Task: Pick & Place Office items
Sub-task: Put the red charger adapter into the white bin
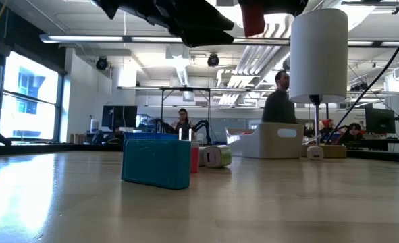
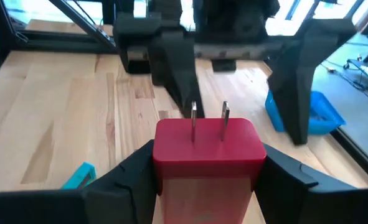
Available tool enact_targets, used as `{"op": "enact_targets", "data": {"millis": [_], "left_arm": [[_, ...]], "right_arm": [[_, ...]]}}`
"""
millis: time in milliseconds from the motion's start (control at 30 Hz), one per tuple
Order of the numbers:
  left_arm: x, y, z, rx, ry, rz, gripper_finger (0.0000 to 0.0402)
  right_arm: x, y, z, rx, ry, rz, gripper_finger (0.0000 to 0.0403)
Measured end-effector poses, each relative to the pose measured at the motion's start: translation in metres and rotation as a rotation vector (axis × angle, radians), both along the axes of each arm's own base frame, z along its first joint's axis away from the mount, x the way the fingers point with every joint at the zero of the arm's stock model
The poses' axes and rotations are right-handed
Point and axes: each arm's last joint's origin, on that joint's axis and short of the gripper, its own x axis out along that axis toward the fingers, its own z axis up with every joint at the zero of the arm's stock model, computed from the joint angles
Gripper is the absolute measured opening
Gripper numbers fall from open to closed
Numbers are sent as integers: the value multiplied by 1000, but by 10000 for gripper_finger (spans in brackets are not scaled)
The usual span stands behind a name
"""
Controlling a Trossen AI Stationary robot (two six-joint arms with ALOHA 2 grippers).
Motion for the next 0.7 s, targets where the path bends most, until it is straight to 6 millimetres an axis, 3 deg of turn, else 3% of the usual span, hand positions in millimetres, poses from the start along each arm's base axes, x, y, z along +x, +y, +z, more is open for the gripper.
{"op": "enact_targets", "data": {"millis": [700], "left_arm": [[-2, -19, 0, -60, 7, -40, 321]], "right_arm": [[9, -9, 9, -54, -64, 5, 199]]}}
